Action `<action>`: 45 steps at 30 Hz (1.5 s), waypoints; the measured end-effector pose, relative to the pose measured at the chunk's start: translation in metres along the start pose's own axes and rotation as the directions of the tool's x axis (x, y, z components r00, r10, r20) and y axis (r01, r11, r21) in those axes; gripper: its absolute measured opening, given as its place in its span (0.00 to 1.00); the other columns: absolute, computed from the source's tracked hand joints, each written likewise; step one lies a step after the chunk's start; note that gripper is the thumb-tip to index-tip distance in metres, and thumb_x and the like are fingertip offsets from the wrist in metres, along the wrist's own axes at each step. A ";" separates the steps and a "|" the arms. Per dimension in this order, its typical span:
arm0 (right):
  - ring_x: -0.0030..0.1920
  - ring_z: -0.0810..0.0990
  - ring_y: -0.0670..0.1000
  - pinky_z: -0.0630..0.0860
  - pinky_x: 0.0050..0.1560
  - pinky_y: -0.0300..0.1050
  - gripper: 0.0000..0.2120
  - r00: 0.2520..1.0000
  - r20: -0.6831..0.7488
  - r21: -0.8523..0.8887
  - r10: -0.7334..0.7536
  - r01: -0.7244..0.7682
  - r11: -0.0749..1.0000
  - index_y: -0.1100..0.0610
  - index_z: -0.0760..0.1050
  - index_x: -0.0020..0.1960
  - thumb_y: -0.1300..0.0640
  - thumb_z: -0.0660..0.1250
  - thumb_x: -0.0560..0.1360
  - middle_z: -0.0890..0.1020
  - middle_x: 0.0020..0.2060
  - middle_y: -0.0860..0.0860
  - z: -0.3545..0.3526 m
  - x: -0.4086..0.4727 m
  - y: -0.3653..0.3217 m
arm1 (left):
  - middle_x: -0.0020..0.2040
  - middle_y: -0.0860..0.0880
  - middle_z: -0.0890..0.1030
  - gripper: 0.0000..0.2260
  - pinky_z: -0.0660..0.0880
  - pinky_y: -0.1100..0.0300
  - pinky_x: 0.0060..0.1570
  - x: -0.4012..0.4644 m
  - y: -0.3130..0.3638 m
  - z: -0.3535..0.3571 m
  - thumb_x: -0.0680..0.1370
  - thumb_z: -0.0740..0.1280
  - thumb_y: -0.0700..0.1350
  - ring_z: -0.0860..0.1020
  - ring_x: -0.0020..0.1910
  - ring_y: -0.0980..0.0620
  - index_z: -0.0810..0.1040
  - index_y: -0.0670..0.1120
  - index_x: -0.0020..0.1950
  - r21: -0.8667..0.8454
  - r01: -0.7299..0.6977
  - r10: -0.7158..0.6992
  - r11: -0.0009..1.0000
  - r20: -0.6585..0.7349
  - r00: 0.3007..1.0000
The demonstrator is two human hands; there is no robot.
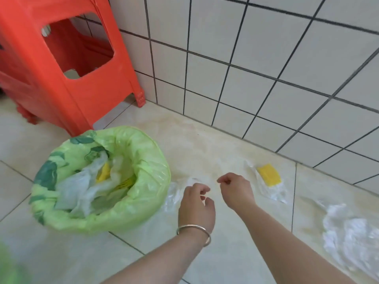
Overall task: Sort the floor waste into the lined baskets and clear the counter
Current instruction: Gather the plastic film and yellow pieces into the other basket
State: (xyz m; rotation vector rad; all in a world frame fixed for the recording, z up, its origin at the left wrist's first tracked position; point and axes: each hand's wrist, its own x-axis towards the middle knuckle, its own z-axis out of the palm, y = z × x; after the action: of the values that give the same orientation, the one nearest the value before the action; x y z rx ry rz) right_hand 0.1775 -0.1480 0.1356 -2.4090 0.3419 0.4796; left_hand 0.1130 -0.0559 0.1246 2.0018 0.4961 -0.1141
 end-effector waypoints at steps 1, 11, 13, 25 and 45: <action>0.43 0.76 0.51 0.72 0.41 0.40 0.15 1.000 0.013 -0.014 0.021 -0.021 1.000 0.52 0.79 0.54 0.62 0.57 0.74 0.81 0.53 0.51 0.006 0.006 0.010 | 0.56 0.50 0.71 0.11 0.71 0.61 0.55 0.002 -0.018 0.011 0.75 0.62 0.39 0.76 0.55 0.51 0.72 0.53 0.52 0.054 0.082 -0.084 0.995 0.034 0.996; 0.54 0.77 0.51 0.73 0.48 0.43 0.15 0.986 0.164 -0.167 -0.034 0.061 0.984 0.51 0.73 0.60 0.60 0.56 0.76 0.75 0.59 0.49 0.062 0.064 0.047 | 0.75 0.43 0.53 0.34 0.63 0.48 0.67 0.066 -0.098 0.031 0.71 0.66 0.63 0.57 0.73 0.41 0.55 0.62 0.73 0.534 0.327 -0.206 0.780 -0.273 0.940; 0.55 0.77 0.51 0.73 0.47 0.43 0.15 0.979 0.190 -0.186 -0.075 0.111 0.976 0.51 0.73 0.61 0.60 0.57 0.77 0.75 0.58 0.48 0.074 0.071 0.047 | 0.77 0.45 0.48 0.36 0.60 0.46 0.69 0.079 -0.106 0.036 0.70 0.62 0.67 0.53 0.75 0.41 0.50 0.65 0.73 0.575 0.313 -0.196 0.756 -0.257 0.946; 0.53 0.77 0.51 0.74 0.48 0.43 0.14 0.963 0.193 -0.073 -0.191 0.208 0.975 0.52 0.74 0.58 0.59 0.56 0.77 0.77 0.55 0.49 0.091 0.076 0.076 | 0.44 0.43 0.80 0.12 0.75 0.52 0.37 0.093 -0.141 0.077 0.60 0.79 0.41 0.78 0.40 0.38 0.78 0.43 0.35 0.607 0.031 0.112 0.794 -0.197 0.974; 0.71 0.56 0.59 0.67 0.60 0.54 0.25 0.999 -0.012 -0.534 -0.047 0.033 0.845 0.44 0.55 0.72 0.47 0.59 0.78 0.52 0.75 0.51 -0.026 0.160 0.208 | 0.54 0.44 0.81 0.15 0.72 0.54 0.50 0.112 -0.001 0.204 0.75 0.57 0.35 0.78 0.53 0.40 0.71 0.48 0.58 0.144 0.105 -0.088 0.984 -0.118 0.989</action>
State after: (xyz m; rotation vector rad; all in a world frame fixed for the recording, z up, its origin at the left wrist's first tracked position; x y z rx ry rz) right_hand 0.2537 -0.3411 -0.0270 -2.9603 0.1797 0.5864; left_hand 0.2415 -0.2010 -0.0048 2.1391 0.6732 -0.1028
